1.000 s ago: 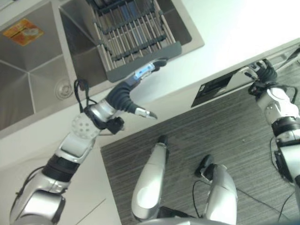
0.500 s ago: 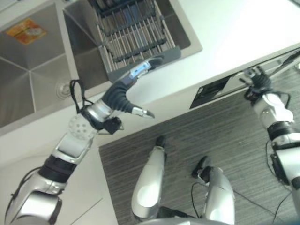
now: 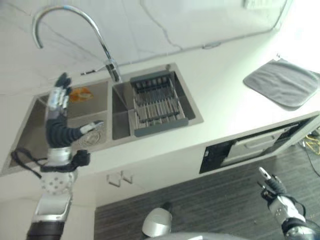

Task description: Place the dishes in the dishwasher.

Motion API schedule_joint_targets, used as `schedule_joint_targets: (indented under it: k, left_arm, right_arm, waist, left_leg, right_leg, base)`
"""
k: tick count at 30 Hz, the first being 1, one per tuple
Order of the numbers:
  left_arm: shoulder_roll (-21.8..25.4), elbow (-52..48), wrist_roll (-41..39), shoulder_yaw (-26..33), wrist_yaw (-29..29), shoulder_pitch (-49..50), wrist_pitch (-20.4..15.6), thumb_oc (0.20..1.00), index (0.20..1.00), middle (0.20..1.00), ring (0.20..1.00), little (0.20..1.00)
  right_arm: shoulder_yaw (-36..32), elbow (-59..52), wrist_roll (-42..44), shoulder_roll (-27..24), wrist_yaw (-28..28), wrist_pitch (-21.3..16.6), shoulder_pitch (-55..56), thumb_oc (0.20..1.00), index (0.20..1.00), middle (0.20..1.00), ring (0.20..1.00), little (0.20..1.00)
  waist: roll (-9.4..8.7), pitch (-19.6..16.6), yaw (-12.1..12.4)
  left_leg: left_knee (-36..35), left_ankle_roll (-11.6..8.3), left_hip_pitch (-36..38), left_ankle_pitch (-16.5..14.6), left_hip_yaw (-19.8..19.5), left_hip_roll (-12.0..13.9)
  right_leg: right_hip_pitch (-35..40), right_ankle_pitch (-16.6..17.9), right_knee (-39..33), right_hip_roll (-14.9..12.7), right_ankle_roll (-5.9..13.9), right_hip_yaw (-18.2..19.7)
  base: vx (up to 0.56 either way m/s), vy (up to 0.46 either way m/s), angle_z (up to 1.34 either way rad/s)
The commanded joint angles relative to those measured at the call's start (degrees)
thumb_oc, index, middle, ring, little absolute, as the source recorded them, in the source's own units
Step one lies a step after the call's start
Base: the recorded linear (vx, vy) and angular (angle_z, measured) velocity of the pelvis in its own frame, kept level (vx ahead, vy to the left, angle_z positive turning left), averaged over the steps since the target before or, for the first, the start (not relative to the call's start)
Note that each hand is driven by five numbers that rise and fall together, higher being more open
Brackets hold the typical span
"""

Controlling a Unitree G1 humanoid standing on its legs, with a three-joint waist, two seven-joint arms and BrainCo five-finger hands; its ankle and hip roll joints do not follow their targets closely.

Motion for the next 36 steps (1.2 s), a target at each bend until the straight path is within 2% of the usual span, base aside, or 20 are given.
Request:
schedule_joint_targets:
  k: [1, 5, 7, 8, 9, 10, 12, 15, 16, 17, 20, 23, 24, 25, 26, 27, 29, 31, 33, 36]
  left_arm:
    - [-0.15, 1.49, -10.31, 2.84, 2.23, -1.75, -2.16, 1.000, 1.000, 1.000, 1.000, 1.000]
    - [-6.35, 11.32, -15.60, 5.17, 5.89, 2.47, -3.08, 1.000, 1.000, 1.000, 1.000, 1.000]
    - [-8.09, 16.37, -16.86, 5.98, 6.33, 4.01, -4.93, 1.000, 1.000, 1.000, 1.000, 1.000]
    - [-9.93, 21.02, -19.63, 5.84, 6.40, 4.88, -6.53, 1.000, 1.000, 1.000, 1.000, 1.000]
    - [-10.60, 22.67, -21.99, 5.84, 5.65, 5.04, -6.36, 1.000, 1.000, 1.000, 1.000, 1.000]
    - [-12.60, 28.32, -25.91, 6.38, 3.26, 5.35, -6.32, 1.000, 1.000, 1.000, 1.000, 1.000]
    - [-13.95, 35.80, -25.73, 6.00, -0.42, 5.34, -7.06, 1.000, 1.000, 1.000, 1.000, 1.000]
    - [-15.84, 42.00, -23.25, 2.07, -0.75, 5.17, -4.93, 1.000, 1.000, 1.000, 1.000, 1.000]
    - [-16.66, 43.51, -24.25, 0.96, -0.80, 5.31, -4.38, 1.000, 1.000, 1.000, 1.000, 1.000]
    - [-19.16, 48.35, -27.87, -0.51, -3.78, 5.83, -4.42, 1.000, 1.000, 1.000, 1.000, 1.000]
    - [-20.42, 51.51, -27.73, -1.26, -5.75, 5.98, -2.93, 1.000, 1.000, 1.000, 1.000, 1.000]
    - [-21.25, 56.77, -26.70, -2.65, -6.89, 5.51, 4.45, 1.000, 1.000, 1.000, 1.000, 1.000]
    - [-21.75, 60.42, -25.21, -3.86, -10.29, 5.16, 9.83, 1.000, 1.000, 1.000, 1.000, 1.000]
    - [-21.92, 62.09, -23.91, -4.97, -12.40, 4.83, 12.52, 1.000, 1.000, 1.000, 1.000, 1.000]
    - [-21.86, 63.97, -23.09, -6.95, -16.75, 4.13, 17.52, 1.000, 1.000, 1.000, 1.000, 1.000]
    - [-21.83, 64.56, -23.56, -7.54, -18.74, 3.88, 19.05, 1.000, 1.000, 1.000, 1.000, 1.000]
    - [-21.33, 65.51, -22.13, -8.81, -23.14, 3.21, 26.06, 1.000, 1.000, 1.000, 1.000, 1.000]
    - [-20.96, 67.38, -22.23, -11.06, -30.05, 1.83, 31.10, 1.000, 1.000, 1.000, 1.000, 1.000]
    - [-20.22, 67.56, -18.68, -13.26, -32.47, 0.82, 33.00, 1.000, 1.000, 1.000, 1.000, 1.000]
    - [-18.55, 67.84, -15.43, -17.15, -35.85, -2.56, 36.62, 1.000, 1.000, 1.000, 1.000, 1.000]
  right_arm:
    - [0.50, -1.51, -1.12, 0.98, 1.46, -2.40, -3.73, 1.000, 1.000, 1.000, 1.000, 1.000]
    - [-0.15, -0.53, -1.58, 4.38, 0.94, -3.40, 0.06, 1.000, 1.000, 1.000, 1.000, 1.000]
    - [-0.49, 0.09, -3.03, 5.21, 0.64, -3.49, 0.98, 1.000, 1.000, 1.000, 1.000, 1.000]
    - [-0.51, 1.32, -2.65, 5.41, 0.78, -4.03, 1.39, 1.000, 1.000, 1.000, 1.000, 1.000]
    - [-0.67, 1.67, -2.68, 5.48, 0.99, -4.06, 1.50, 1.000, 1.000, 1.000, 1.000, 1.000]
    - [-0.85, 2.75, -2.85, 5.64, 1.88, -4.31, 1.64, 1.000, 1.000, 1.000, 1.000, 1.000]
    - [-0.50, 3.30, -2.77, 5.99, 1.81, -4.16, 1.05, 1.000, 1.000, 1.000, 1.000, 1.000]
    - [0.44, 3.96, -1.08, 6.37, 2.21, -4.41, 0.47, 1.000, 1.000, 1.000, 1.000, 1.000]
    - [0.77, 3.93, -0.72, 6.52, 2.21, -4.58, 0.30, 1.000, 1.000, 1.000, 1.000, 1.000]
    - [1.38, 3.65, -0.15, 6.96, 2.50, -4.94, 0.10, 1.000, 1.000, 1.000, 1.000, 1.000]
    - [1.78, 3.91, 0.07, 7.21, 2.98, -4.92, -0.03, 1.000, 1.000, 1.000, 1.000, 1.000]
    - [2.41, 4.62, -0.10, 7.39, 3.04, -4.03, -0.46, 1.000, 1.000, 1.000, 1.000, 1.000]
    - [2.85, 5.33, -0.77, 7.30, 3.64, -3.08, -0.78, 1.000, 1.000, 1.000, 1.000, 1.000]
    - [3.25, 5.60, -1.66, 7.29, 4.09, -2.43, -0.84, 1.000, 1.000, 1.000, 1.000, 1.000]
    - [4.03, 6.13, -3.95, 6.93, 5.62, -0.07, -0.81, 1.000, 1.000, 1.000, 1.000, 1.000]
    - [4.27, 6.29, -5.11, 6.81, 6.39, 1.21, -0.75, 1.000, 1.000, 1.000, 1.000, 1.000]
    - [5.04, 6.77, -7.98, 6.71, 10.84, 4.62, -0.47, 1.000, 1.000, 1.000, 1.000, 1.000]
    - [7.20, 7.87, -14.93, 7.09, 14.56, 5.76, -0.20, 1.000, 1.000, 1.000, 1.000, 1.000]
    - [9.56, 8.46, -20.28, 6.84, 16.18, 6.69, 0.40, 1.000, 1.000, 1.000, 1.000, 1.000]
    - [12.58, 10.03, -23.49, 5.91, 19.20, 13.05, 1.33, 1.000, 1.000, 1.000, 1.000, 1.000]
  waist:
    - [-2.28, 2.37, 1.37]
    - [-3.14, 1.83, 1.97]
    - [-3.67, 1.80, 2.36]
    - [-4.28, 1.70, 2.76]
    - [-3.98, 1.85, 2.98]
    - [-4.57, 1.83, 3.26]
    - [-4.92, 1.84, 3.54]
    - [-5.26, 1.96, 3.99]
    - [-5.31, 2.11, 4.13]
    - [-5.47, 2.46, 4.42]
    - [-5.68, 2.71, 4.54]
    - [-6.03, 3.14, 4.54]
    - [-6.12, 3.31, 4.30]
    - [-6.13, 3.38, 4.04]
    - [-6.01, 3.42, 3.36]
    - [-5.90, 3.41, 3.06]
    - [-5.58, 3.38, 2.22]
    - [-5.21, 3.41, 1.16]
    - [-4.89, 3.16, 0.13]
    - [-4.38, 2.90, -1.99]
  left_leg:
    - [-0.82, -0.33, -6.49, 4.69, 3.31, 1.05]
    - [-1.23, -0.38, -5.12, 4.37, 2.08, 0.75]
    - [-1.20, -0.37, -4.91, 4.22, 1.59, 0.65]
    - [-1.52, -0.74, -4.27, 3.18, 1.00, 0.67]
    - [-1.21, -0.37, -4.79, 4.03, 0.98, 0.58]
    - [-1.42, -0.73, -4.04, 3.03, 0.47, 0.49]
    - [-1.36, -0.62, -3.88, 2.90, 0.44, 0.46]
    - [-1.59, -0.35, -3.81, 2.79, 0.32, 0.47]
    - [-1.50, -0.28, -3.98, 2.73, 0.31, 0.45]
    - [-1.18, -0.06, -4.39, 2.55, 0.20, 0.36]
    - [-0.87, 0.06, -4.54, 2.32, 0.12, 0.34]
    - [-0.30, 0.13, -4.87, 1.97, 0.25, 0.37]
    - [-0.12, 0.16, -4.92, 1.87, 0.52, 0.49]
    - [-0.11, 0.13, -5.04, 1.80, 0.83, 0.59]
    - [-0.31, 0.19, -5.06, 1.78, 1.48, 0.74]
    - [-0.45, 0.19, -5.05, 1.76, 1.77, 0.78]
    - [-0.65, 0.21, -5.05, 1.68, 2.62, 0.89]
    - [-0.84, 0.25, -4.95, 1.81, 3.47, 1.18]
    - [-1.80, 0.30, -4.55, 1.93, 4.81, 1.60]
    - [-3.85, -0.26, -4.81, 3.30, 7.54, 2.63]
  right_leg:
    - [-1.14, -2.20, 2.49, 1.99, -4.75, 2.36]
    - [-0.29, -1.49, 1.23, 2.39, -4.54, 1.82]
    - [-0.01, -1.46, 1.00, 2.78, -4.61, 1.81]
    - [0.51, -2.76, 1.12, 3.14, -4.55, 2.41]
    - [0.22, -1.72, 1.13, 3.06, -4.69, 1.56]
    - [0.79, -2.83, 1.26, 3.27, -4.45, 2.25]
    - [1.13, -2.66, 1.00, 3.43, -4.34, 1.97]
    - [1.14, -2.33, 0.59, 3.79, -4.23, 1.73]
    - [1.08, -2.33, 0.59, 3.85, -4.27, 1.68]
    - [1.06, -2.20, 0.48, 3.98, -4.27, 1.53]
    - [0.99, -2.09, 0.50, 4.01, -4.20, 1.57]
    - [0.91, -1.94, 0.46, 4.02, -4.07, 1.68]
    - [0.79, -1.79, 0.51, 3.97, -4.01, 1.68]
    - [0.71, -1.82, 0.42, 3.96, -4.00, 1.72]
    - [0.42, -1.74, 0.29, 3.89, -3.93, 1.97]
    - [0.28, -1.71, 0.22, 3.82, -3.87, 2.12]
    - [0.04, -1.59, -0.10, 3.63, -3.68, 2.53]
    - [-0.08, -1.39, -0.26, 3.52, -3.56, 2.97]
    - [-0.08, -1.16, -1.00, 3.43, -3.17, 3.24]
    - [-0.68, -1.16, -1.24, 3.35, -2.77, 3.67]
  base:
    - [-0.03, 0.026, 0.09]
    - [-0.02, -0.008, 0.19]
    - [0.00, -0.047, 0.22]
    - [-0.05, -0.026, 0.27]
    - [0.01, -0.076, 0.41]
    - [-0.03, -0.030, 0.43]
    - [0.02, -0.055, 0.27]
    - [-0.02, -0.040, 0.14]
    - [-0.07, -0.038, 0.15]
    - [-0.06, -0.021, 0.12]
    - [-0.03, -0.014, 0.07]
    - [0.00, 0.000, 0.00]
    - [0.00, 0.000, 0.00]
    - [-0.04, 0.034, -0.01]
    - [-0.04, 0.043, -0.03]
    - [-0.04, 0.056, -0.04]
    - [-0.02, 0.066, -0.09]
    - [0.01, 0.071, -0.10]
    - [0.01, 0.050, -0.18]
    - [-0.01, 0.037, -0.17]
